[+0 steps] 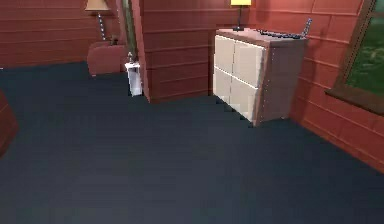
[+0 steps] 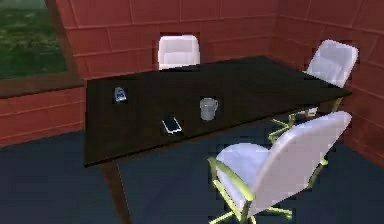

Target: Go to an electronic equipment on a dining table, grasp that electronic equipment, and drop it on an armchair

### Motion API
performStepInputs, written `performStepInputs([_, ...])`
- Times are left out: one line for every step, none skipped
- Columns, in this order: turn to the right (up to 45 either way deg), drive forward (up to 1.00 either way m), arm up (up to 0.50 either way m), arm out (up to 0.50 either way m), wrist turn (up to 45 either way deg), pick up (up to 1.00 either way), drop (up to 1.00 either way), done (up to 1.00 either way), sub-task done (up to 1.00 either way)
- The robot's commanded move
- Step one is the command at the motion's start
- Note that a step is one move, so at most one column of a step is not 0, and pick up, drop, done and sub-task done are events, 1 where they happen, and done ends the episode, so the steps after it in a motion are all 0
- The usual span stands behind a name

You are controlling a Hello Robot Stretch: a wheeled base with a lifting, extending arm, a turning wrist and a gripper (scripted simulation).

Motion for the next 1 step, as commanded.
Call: performStepInputs([36.0, 0.0, 0.0, 0.0, 0.0, 0.0, 0.0, 0.0, 0.0])
